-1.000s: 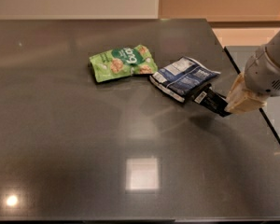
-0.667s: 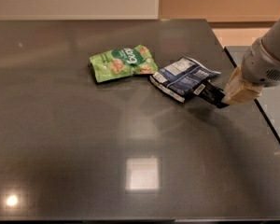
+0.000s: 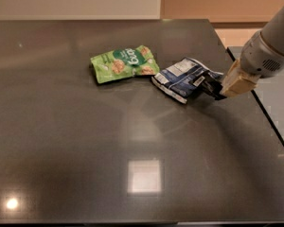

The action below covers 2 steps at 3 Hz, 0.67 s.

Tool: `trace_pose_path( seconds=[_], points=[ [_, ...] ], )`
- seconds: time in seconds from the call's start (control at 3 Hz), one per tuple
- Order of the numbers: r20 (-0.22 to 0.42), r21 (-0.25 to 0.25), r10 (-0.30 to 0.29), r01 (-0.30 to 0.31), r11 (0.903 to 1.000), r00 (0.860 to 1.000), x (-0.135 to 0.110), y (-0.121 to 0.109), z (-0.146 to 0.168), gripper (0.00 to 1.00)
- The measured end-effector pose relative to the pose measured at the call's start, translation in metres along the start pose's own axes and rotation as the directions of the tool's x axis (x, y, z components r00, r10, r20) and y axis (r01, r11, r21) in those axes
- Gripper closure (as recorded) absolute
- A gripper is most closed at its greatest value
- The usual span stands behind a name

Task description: Move rxbar chocolate near blue chip bag

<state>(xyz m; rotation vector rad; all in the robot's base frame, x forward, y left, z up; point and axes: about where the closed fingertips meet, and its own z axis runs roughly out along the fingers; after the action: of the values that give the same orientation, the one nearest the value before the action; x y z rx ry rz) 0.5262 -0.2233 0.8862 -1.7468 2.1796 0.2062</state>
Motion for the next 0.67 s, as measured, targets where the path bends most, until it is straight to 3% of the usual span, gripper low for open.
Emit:
trace_pose_path(
  seconds=[0.67],
  points=[
    [0.003, 0.001, -0.002, 0.002, 1.0000, 1.000, -0.0020, -0.0018, 0.0025, 0.12]
  ],
)
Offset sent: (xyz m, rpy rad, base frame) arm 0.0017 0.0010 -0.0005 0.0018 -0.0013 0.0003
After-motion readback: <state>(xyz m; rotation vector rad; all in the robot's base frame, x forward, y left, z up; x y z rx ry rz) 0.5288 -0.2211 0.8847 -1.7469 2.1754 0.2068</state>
